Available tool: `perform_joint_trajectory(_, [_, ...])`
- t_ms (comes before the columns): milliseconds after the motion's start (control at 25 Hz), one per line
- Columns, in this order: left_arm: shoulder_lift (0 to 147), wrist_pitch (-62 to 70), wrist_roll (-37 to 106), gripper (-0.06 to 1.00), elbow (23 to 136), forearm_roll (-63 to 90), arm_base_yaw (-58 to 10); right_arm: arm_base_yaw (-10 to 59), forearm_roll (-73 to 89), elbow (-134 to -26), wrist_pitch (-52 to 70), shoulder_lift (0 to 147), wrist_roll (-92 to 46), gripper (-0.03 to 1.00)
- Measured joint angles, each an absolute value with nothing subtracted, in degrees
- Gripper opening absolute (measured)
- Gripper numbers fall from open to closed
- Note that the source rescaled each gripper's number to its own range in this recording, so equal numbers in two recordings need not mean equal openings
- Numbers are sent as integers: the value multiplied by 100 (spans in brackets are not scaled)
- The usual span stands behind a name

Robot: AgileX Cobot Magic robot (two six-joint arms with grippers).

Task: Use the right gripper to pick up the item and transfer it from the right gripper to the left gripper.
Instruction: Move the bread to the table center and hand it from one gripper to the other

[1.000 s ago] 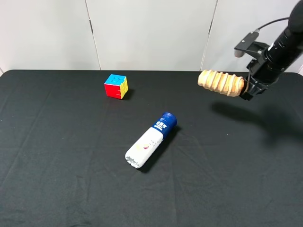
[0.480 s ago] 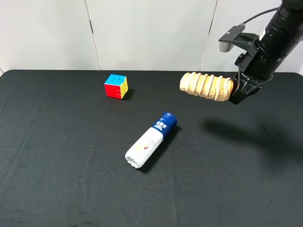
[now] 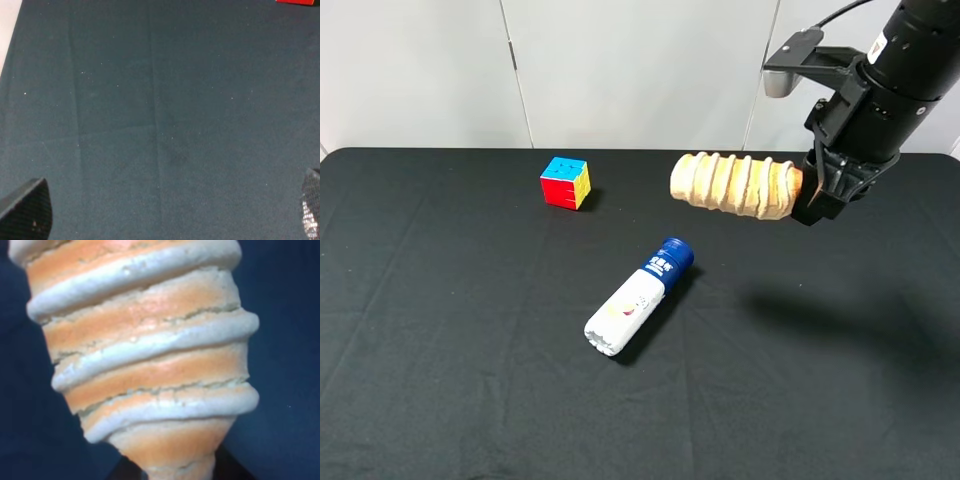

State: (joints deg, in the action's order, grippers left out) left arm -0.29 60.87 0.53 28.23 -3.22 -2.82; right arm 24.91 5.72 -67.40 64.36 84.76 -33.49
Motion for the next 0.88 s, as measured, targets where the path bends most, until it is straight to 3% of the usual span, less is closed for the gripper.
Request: perform_joint_trajectory(880, [-29, 6087, 53, 98, 2823, -317, -282, 4642, 379, -6265, 6462, 7868, -3145, 2])
